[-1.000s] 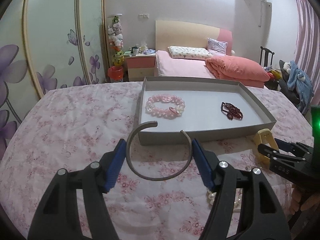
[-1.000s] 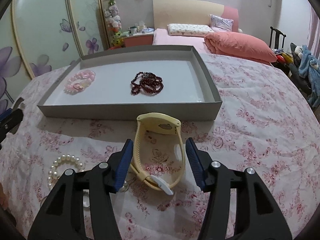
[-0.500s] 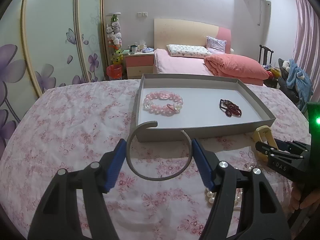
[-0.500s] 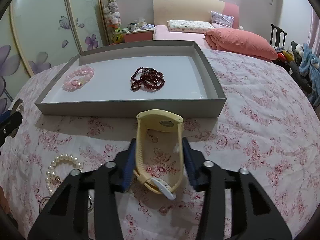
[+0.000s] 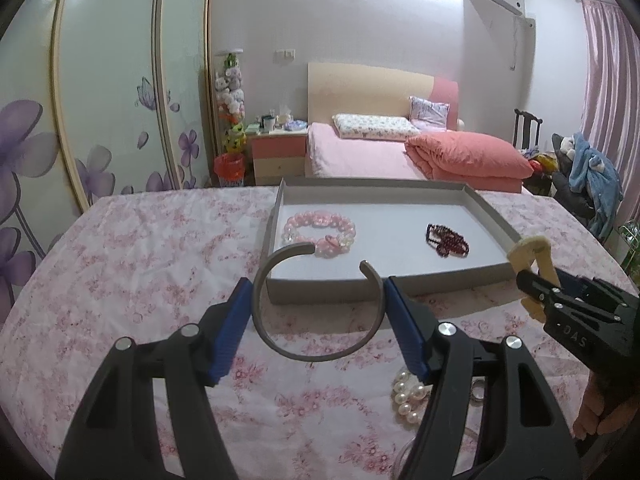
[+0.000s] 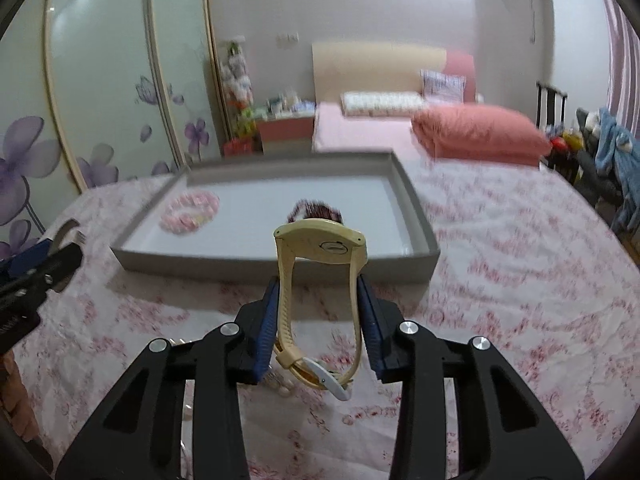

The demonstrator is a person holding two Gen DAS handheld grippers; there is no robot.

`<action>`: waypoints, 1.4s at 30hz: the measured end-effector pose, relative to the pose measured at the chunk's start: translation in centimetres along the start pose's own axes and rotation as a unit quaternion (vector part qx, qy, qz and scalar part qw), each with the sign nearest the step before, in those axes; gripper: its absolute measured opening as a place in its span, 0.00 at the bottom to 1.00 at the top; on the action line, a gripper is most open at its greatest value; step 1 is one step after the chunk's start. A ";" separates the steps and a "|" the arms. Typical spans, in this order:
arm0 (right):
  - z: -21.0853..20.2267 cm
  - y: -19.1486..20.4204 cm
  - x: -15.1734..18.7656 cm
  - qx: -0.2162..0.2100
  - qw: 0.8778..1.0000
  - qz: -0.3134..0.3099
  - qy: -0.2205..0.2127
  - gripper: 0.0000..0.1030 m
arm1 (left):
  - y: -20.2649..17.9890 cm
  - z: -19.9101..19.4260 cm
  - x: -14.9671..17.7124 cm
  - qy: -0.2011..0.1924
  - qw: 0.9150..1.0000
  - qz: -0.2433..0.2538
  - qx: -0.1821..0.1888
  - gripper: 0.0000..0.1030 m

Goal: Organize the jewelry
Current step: 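Carry the cuff and watch into the gray tray and open both grippers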

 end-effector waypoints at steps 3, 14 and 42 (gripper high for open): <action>-1.2 0.6 -0.6 0.008 0.999 -0.009 -0.039 0.37 | -0.3 -0.6 -0.2 -0.019 1.000 0.001 0.000 0.63; -3.5 1.3 -2.2 0.032 0.992 -0.016 -0.121 0.38 | -1.0 -2.1 -0.9 -0.069 0.998 -0.004 -0.002 0.63; -0.9 0.4 -5.5 0.049 0.987 -0.014 -0.150 0.38 | -1.8 1.0 -4.4 -0.096 0.995 -0.015 -0.014 0.63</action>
Point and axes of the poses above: each gripper's, at about its wrist camera, not at the fingertips, and z roughly the way its jaws point, y to its left, x to its underside, the point moved 2 cm from there along z, roughly the way its jaws point, and after that the axes turned 10 degrees about -z, right-handed, at the moved point
